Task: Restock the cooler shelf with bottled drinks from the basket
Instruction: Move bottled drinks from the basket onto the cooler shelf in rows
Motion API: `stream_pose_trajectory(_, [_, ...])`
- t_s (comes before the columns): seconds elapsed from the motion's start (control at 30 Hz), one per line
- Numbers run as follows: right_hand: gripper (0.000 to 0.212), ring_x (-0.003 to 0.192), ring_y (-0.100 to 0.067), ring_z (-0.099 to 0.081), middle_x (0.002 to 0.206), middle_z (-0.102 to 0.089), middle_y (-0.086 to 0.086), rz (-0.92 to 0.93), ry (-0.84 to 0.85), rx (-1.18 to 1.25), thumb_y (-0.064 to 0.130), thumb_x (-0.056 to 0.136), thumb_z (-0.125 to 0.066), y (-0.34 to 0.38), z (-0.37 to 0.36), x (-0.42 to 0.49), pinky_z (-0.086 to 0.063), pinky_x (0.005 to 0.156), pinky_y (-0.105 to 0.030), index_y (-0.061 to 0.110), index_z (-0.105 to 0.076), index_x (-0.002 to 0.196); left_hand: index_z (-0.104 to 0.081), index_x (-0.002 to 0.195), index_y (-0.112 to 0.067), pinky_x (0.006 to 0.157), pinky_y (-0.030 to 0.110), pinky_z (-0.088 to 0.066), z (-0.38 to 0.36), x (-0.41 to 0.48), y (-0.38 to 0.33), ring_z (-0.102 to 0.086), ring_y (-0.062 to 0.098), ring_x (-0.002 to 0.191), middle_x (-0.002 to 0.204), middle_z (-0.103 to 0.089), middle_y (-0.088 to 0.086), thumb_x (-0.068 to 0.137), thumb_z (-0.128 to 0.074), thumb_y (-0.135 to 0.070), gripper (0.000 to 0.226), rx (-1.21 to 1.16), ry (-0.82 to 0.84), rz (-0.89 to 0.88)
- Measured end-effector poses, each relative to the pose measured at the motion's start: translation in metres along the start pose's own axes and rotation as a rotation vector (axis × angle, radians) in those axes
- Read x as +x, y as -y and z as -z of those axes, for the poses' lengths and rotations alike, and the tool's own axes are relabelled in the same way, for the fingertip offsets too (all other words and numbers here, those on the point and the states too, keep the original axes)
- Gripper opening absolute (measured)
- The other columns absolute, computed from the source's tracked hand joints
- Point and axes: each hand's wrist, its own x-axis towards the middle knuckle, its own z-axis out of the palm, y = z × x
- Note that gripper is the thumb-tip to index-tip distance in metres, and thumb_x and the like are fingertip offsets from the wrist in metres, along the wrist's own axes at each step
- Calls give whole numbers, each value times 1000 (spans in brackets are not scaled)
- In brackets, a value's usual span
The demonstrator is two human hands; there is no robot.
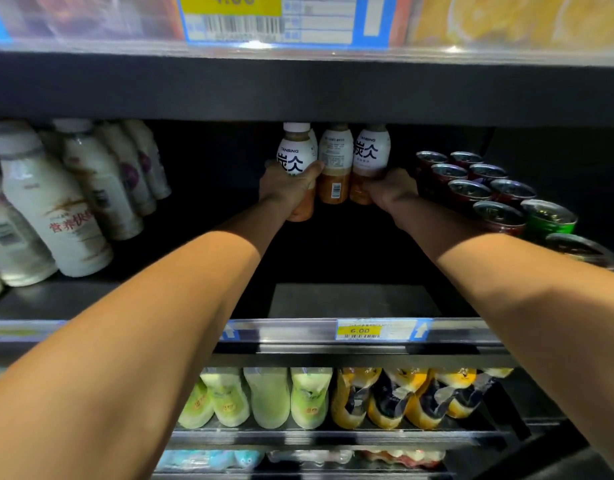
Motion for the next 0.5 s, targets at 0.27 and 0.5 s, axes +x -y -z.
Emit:
stream_pose_trajectory(0.27, [35,104,-26,-63,117,-66,-14,59,91,-147,32,93,-62,-8,11,-50,-43,77,-26,8,-63,119,-28,141,-7,91,31,-46,5,-19,-15,-54,26,123,139,-52,10,77,-75,-56,93,-12,115,75])
stream_pose_trajectory(0.5, [31,105,-31,-62,112,-68,-11,421,234,-547,35,98,-51,6,20,-107,-40,77,-25,13,-70,106,-39,141,-3,101,41,-45,27,-62,-9,-51,38,126,140,-49,19,85,-63,-49,76,578,110,59])
